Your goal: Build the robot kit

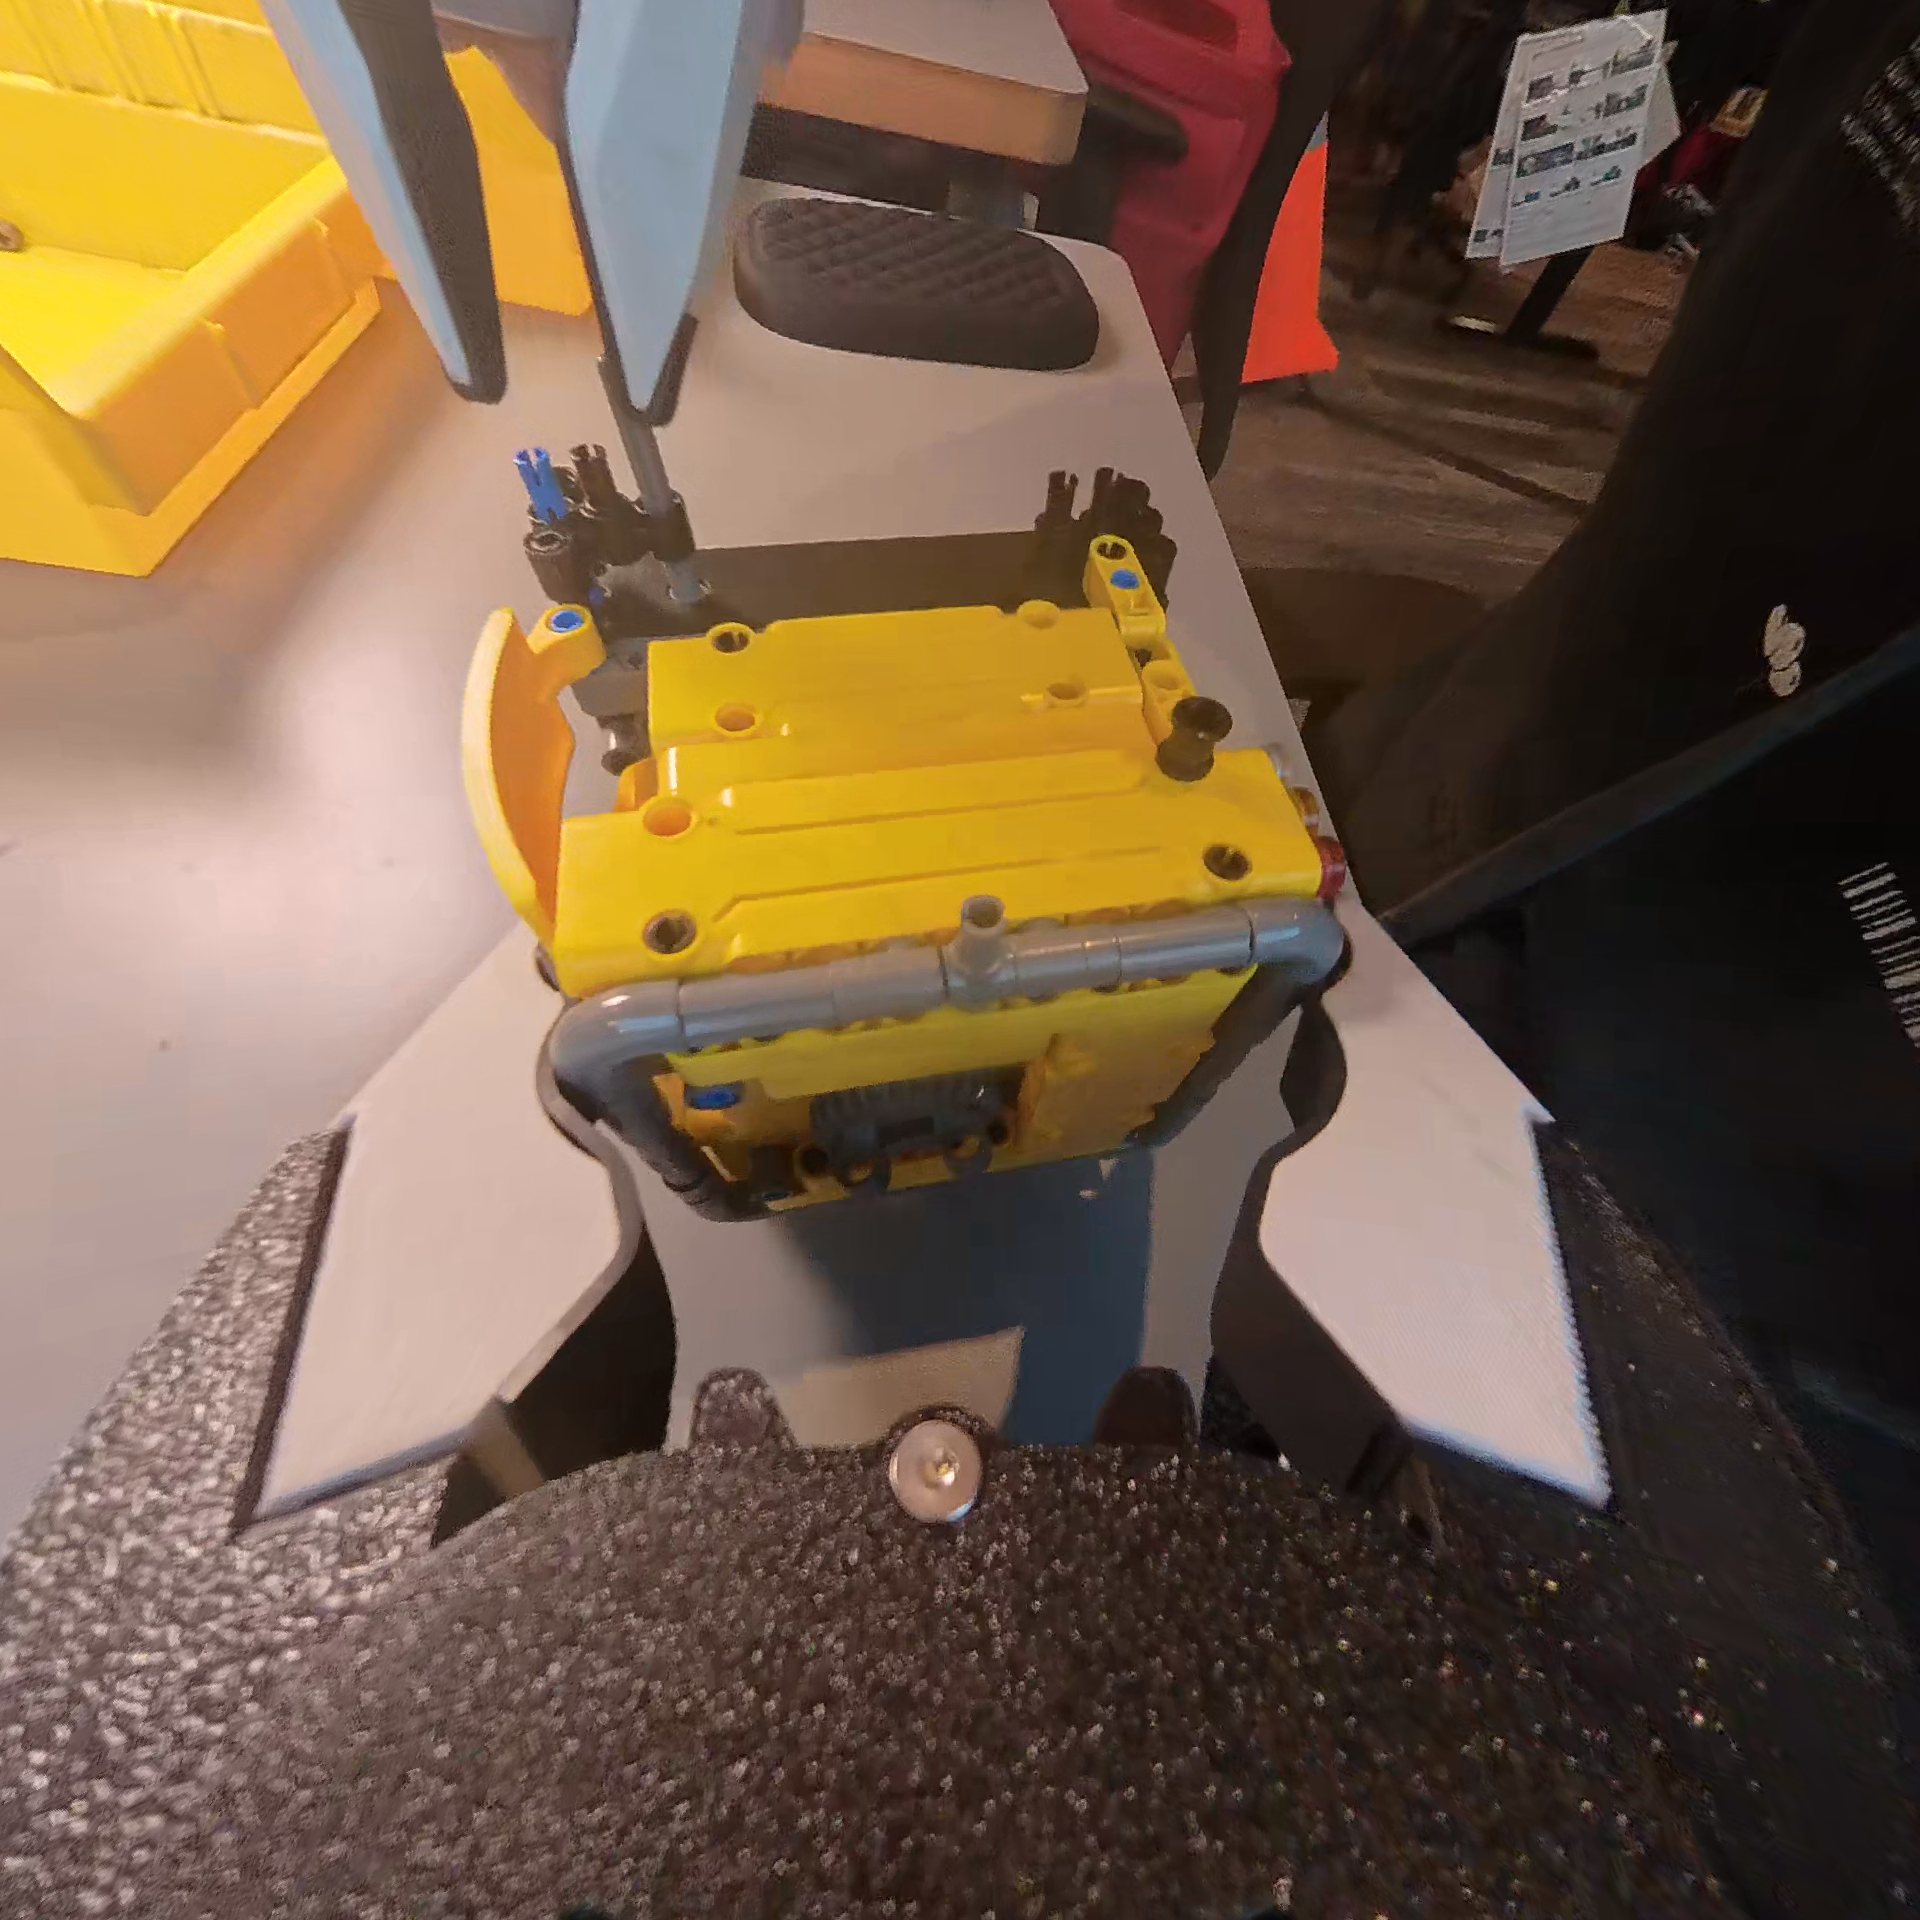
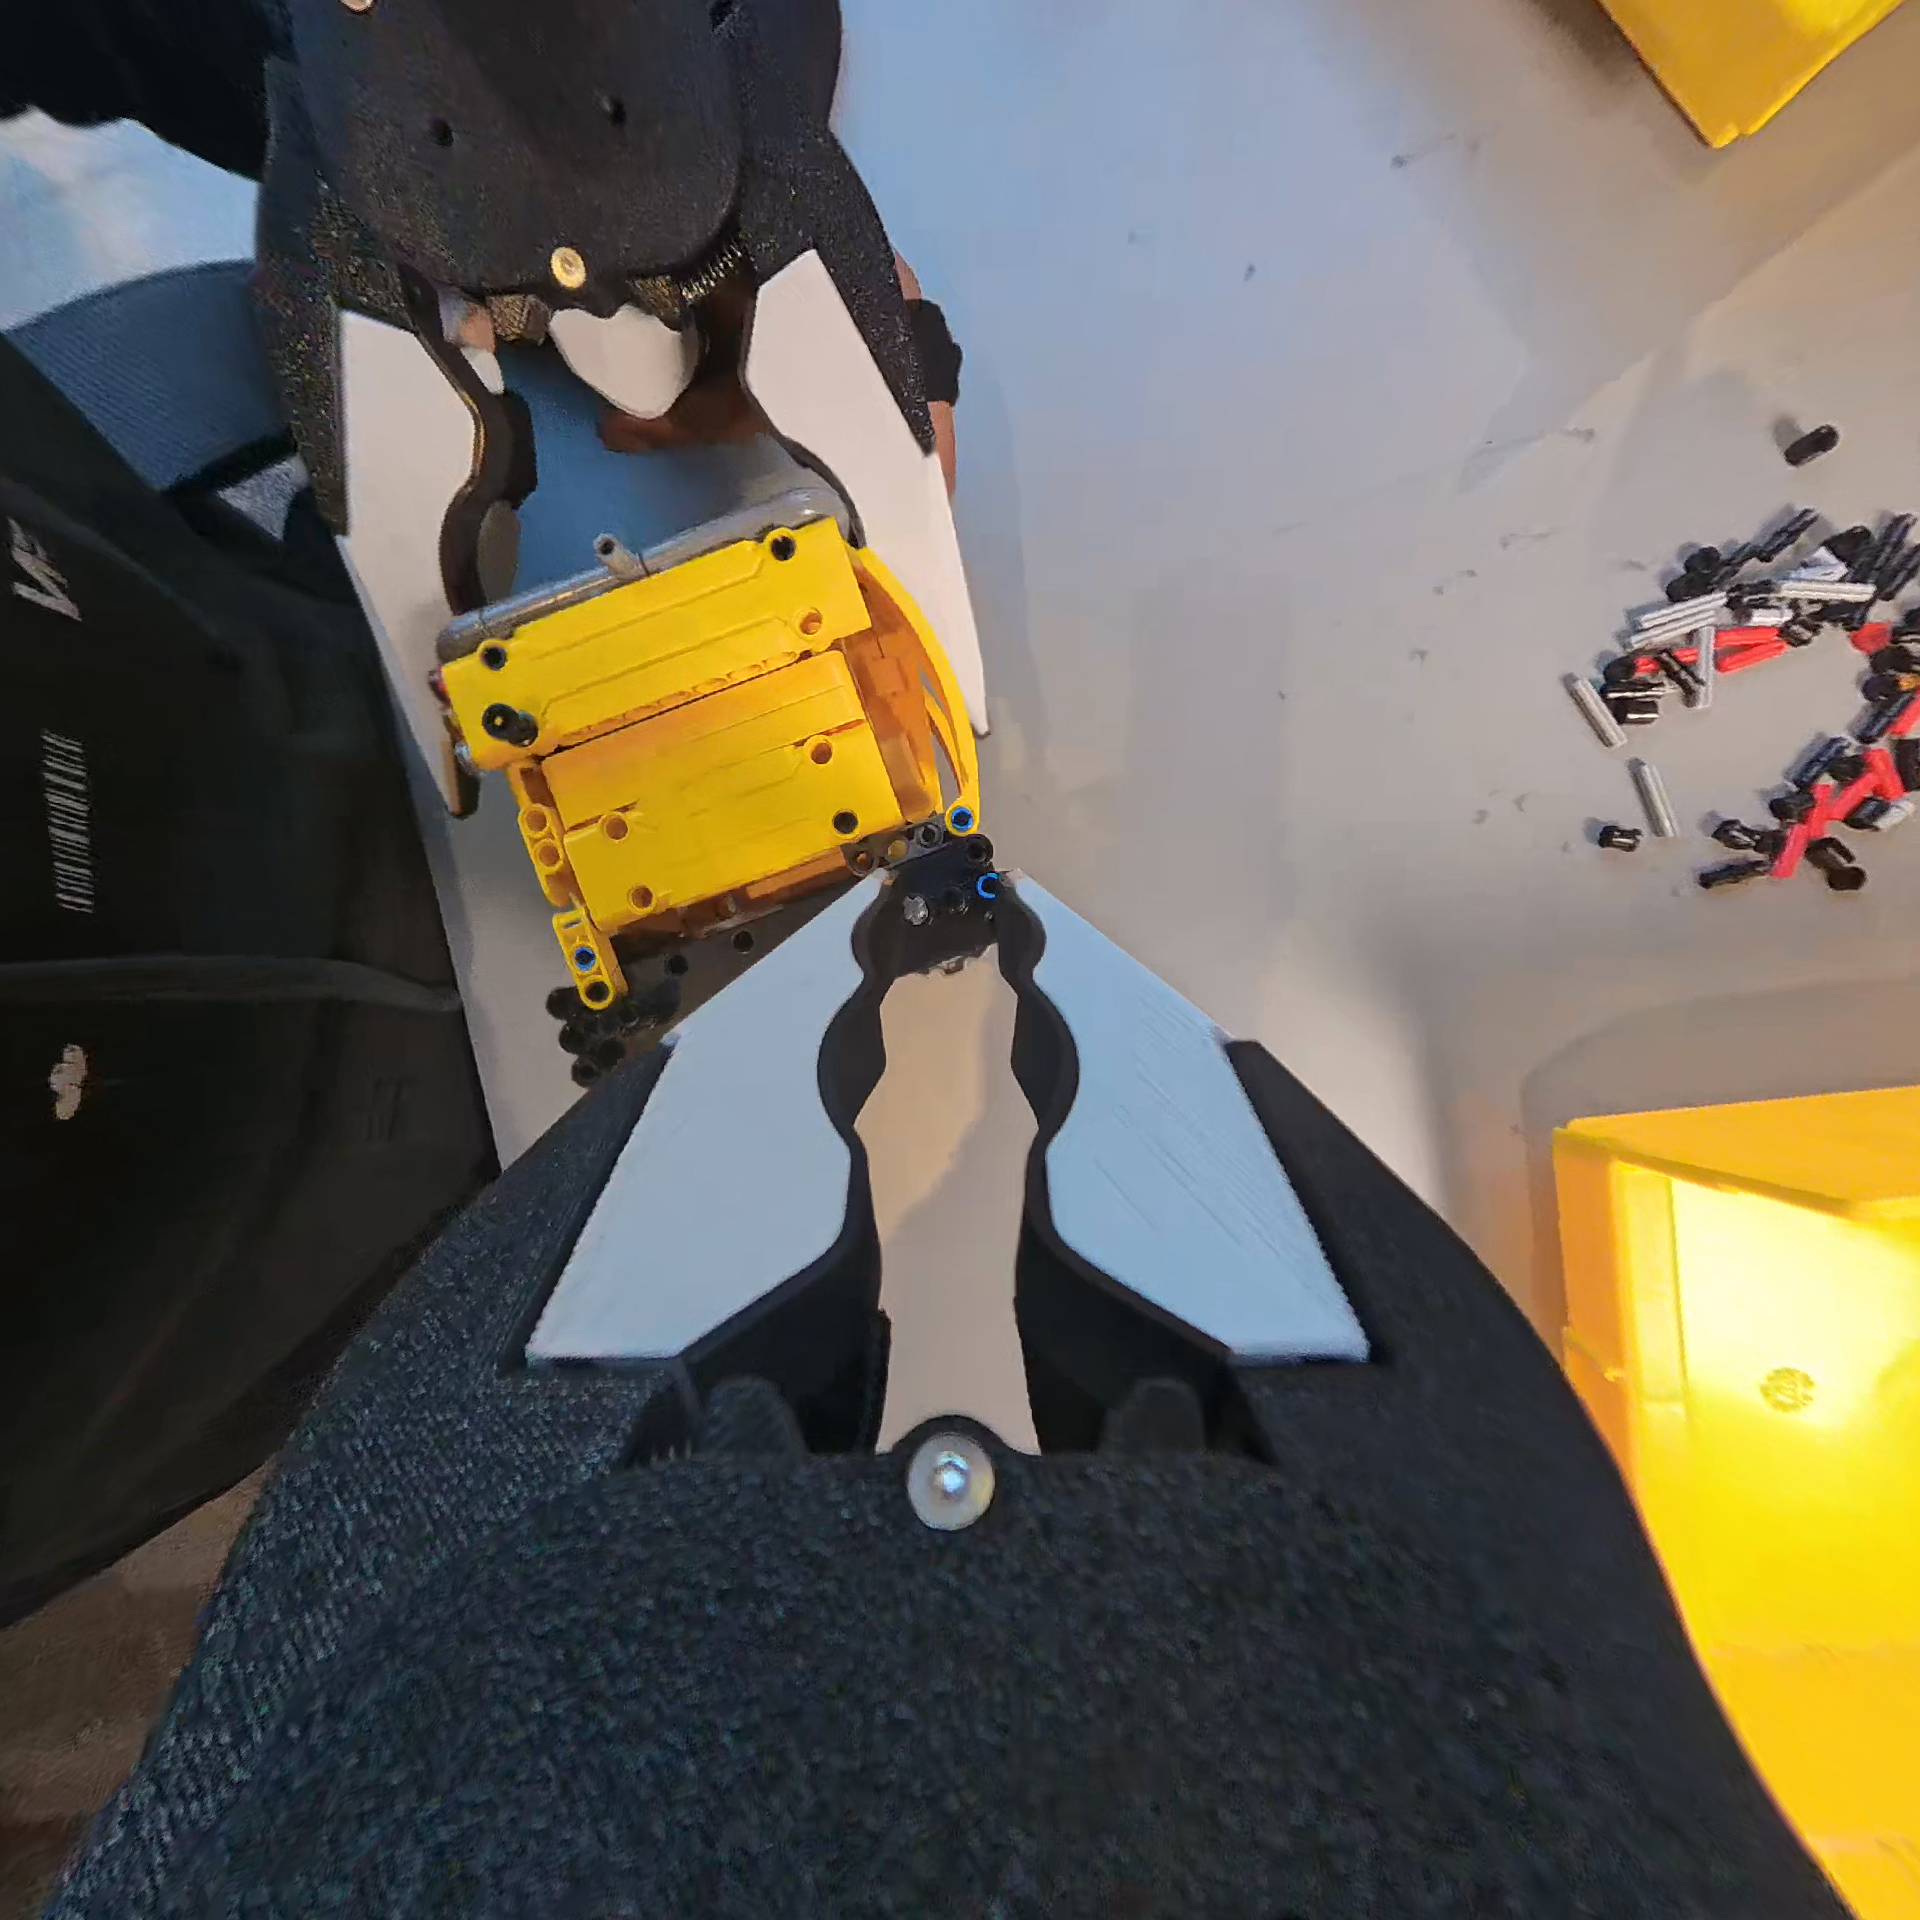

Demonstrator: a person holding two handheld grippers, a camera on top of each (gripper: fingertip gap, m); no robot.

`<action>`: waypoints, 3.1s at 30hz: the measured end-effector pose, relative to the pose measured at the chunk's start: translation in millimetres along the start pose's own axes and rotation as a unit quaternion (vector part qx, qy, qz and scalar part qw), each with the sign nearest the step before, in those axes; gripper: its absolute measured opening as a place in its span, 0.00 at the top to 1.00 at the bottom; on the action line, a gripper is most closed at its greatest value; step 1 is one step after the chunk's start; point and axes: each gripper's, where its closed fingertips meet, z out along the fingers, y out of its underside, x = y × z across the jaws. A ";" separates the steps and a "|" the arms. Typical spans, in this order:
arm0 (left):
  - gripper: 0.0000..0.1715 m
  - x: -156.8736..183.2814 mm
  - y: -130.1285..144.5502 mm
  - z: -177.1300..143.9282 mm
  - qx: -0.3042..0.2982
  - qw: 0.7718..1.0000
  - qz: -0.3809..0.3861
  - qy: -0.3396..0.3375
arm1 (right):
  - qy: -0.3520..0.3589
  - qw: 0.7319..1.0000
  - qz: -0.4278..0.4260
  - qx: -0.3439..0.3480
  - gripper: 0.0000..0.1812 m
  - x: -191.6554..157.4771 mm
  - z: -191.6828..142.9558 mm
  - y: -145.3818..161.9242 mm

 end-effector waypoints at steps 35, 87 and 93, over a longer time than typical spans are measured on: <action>0.18 -3.2 -1.9 19.7 -0.006 0.998 0.020 -0.056 | 0.041 0.981 -0.041 -0.187 0.97 -1.7 6.1 23.7; 0.19 4.0 6.5 16.8 -0.023 0.997 0.028 -0.063 | 0.013 0.959 -0.023 -0.281 0.96 -12.2 9.7 26.4; 0.19 4.2 6.2 16.6 -0.022 0.997 0.028 -0.063 | 0.017 0.958 -0.021 -0.286 0.96 -12.0 10.8 27.4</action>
